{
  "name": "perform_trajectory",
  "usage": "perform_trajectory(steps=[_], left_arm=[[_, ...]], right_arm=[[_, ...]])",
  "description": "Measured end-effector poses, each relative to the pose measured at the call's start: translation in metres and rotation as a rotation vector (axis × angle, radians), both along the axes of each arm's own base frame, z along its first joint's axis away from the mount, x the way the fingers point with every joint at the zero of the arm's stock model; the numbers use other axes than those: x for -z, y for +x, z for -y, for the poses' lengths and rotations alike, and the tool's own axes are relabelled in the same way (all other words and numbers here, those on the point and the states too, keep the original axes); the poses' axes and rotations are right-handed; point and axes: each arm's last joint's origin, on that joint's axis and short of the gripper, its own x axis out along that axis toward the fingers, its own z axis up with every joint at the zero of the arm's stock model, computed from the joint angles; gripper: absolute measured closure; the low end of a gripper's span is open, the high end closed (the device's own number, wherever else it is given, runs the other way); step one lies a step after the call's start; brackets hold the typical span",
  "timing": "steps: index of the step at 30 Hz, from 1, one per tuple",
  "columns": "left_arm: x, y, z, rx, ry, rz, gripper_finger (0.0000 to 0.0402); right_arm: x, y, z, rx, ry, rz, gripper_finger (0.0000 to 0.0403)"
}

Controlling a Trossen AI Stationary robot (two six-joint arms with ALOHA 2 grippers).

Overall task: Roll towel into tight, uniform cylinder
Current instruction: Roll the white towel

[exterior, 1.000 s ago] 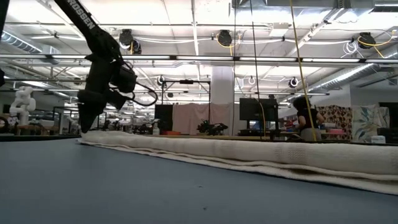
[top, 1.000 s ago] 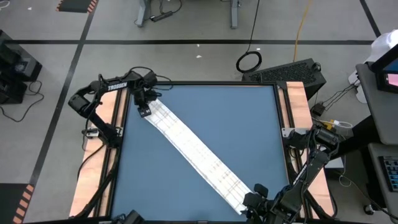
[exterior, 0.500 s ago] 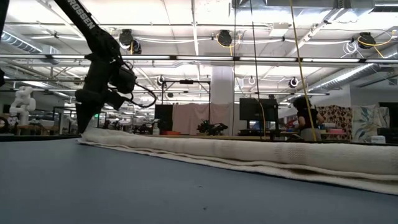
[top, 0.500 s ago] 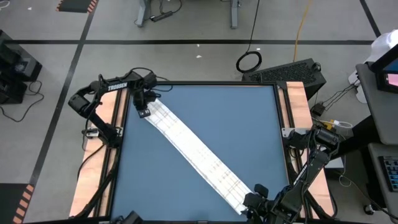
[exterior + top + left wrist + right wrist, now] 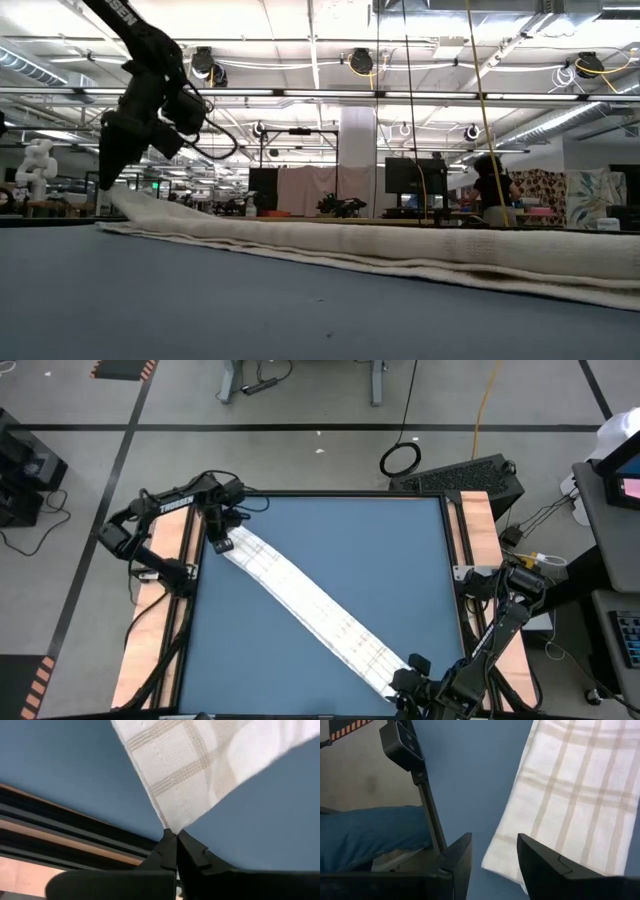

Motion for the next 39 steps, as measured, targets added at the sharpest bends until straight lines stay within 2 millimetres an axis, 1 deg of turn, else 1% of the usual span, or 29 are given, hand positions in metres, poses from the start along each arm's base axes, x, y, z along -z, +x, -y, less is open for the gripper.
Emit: perform_trajectory(steps=[3,5,8,16,19,26,29,31,33,35,37,39], left_arm=[[-0.009,-0.003,0.007,-0.020,-0.027,0.043,0.0401],[-0.012,-0.005,0.010,-0.045,-0.040,0.042,0.0401],[-0.013,-0.007,0.013,-0.054,-0.071,0.024,0.0401],[-0.012,-0.007,0.012,-0.070,-0.051,0.010,0.0399],[-0.010,-0.009,0.014,-0.098,-0.059,-0.016,0.0384],[-0.010,-0.011,0.016,-0.090,-0.079,-0.036,0.0333],[-0.017,-0.010,0.015,-0.070,-0.084,-0.032,0.0319],[-0.022,-0.008,0.015,-0.084,-0.104,-0.009,0.0320],[-0.026,-0.005,0.014,-0.122,-0.118,0.048,0.0331],[-0.028,0.005,0.012,-0.131,-0.077,0.149,0.0348],[-0.025,0.018,0.010,-0.122,0.007,0.258,0.0364],[-0.017,0.033,0.010,-0.078,0.075,0.359,0.0380]], right_arm=[[0.000,0.000,0.000,0.000,0.000,0.000,0.0257],[0.000,0.000,0.000,0.001,0.000,0.000,0.0257],[0.000,0.000,0.000,0.001,0.000,0.001,0.0257],[0.000,0.000,0.000,0.001,0.001,0.001,0.0257],[0.000,0.000,0.000,0.004,0.004,0.002,0.0257],[0.000,0.000,0.000,0.004,0.003,0.002,0.0257],[0.000,0.000,0.000,0.003,0.002,0.001,0.0257],[0.000,0.000,0.000,-0.003,-0.003,0.002,0.0257],[0.000,0.000,0.000,-0.014,-0.013,0.002,0.0257],[0.000,0.000,0.001,-0.028,-0.045,0.021,0.0257],[0.000,0.001,0.002,-0.026,-0.096,0.080,0.0257],[0.002,0.001,0.003,-0.004,-0.139,0.149,0.0257]])
